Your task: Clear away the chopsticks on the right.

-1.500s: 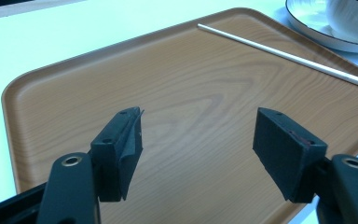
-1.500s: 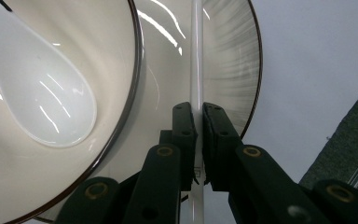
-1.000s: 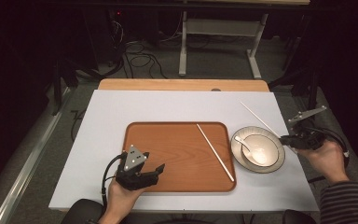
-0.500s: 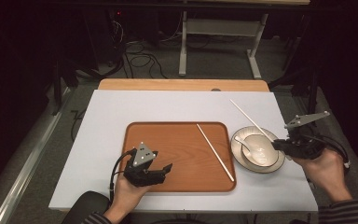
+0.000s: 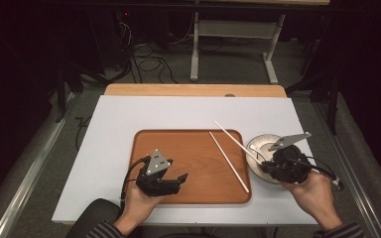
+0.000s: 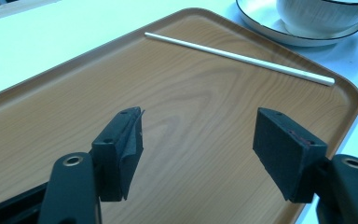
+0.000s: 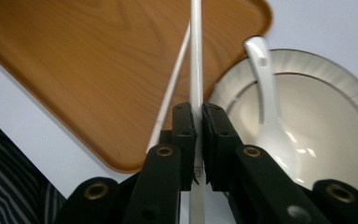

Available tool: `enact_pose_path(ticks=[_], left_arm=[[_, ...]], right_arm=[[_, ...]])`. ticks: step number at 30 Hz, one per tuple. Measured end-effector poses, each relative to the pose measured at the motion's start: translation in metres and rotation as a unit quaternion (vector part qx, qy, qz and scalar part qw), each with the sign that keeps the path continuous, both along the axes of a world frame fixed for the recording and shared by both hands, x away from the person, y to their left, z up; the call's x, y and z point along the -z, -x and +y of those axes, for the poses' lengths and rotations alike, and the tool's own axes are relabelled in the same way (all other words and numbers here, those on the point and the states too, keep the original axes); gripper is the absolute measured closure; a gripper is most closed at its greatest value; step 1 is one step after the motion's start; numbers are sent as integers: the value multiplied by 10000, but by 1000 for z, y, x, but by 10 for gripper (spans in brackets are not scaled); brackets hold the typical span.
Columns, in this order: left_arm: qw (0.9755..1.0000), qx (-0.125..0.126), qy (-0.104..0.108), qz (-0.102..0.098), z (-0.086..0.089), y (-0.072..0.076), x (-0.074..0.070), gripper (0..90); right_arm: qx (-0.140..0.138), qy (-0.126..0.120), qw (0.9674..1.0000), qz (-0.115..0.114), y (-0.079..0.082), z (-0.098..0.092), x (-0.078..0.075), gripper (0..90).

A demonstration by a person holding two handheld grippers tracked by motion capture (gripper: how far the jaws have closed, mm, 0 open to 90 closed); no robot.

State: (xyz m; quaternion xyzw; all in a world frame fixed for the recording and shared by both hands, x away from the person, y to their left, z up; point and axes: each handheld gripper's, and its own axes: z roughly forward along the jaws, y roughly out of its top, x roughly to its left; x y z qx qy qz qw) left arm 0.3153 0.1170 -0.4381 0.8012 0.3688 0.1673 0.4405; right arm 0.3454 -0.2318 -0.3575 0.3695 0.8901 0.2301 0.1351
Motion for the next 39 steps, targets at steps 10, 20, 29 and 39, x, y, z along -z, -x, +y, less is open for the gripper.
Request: enact_pose_path(ticks=[10,20,29,39], left_arm=[[9999,145,-35,-2,-6,-3,1,336],[9999,114,-8,-36,-5,-3,0,336],[10000,68,-24,-61,-4,-1,0,336],[9999,37,-12,-106,-3,1,0,337]], right_arm=[[24,128,9996,248,-8,37,33,860],[44,168,9986,497,-22,61,56,859],[12,289,9974,667,-25,73,76,855],[-104,421,9962,756,-25,79,93,845]])
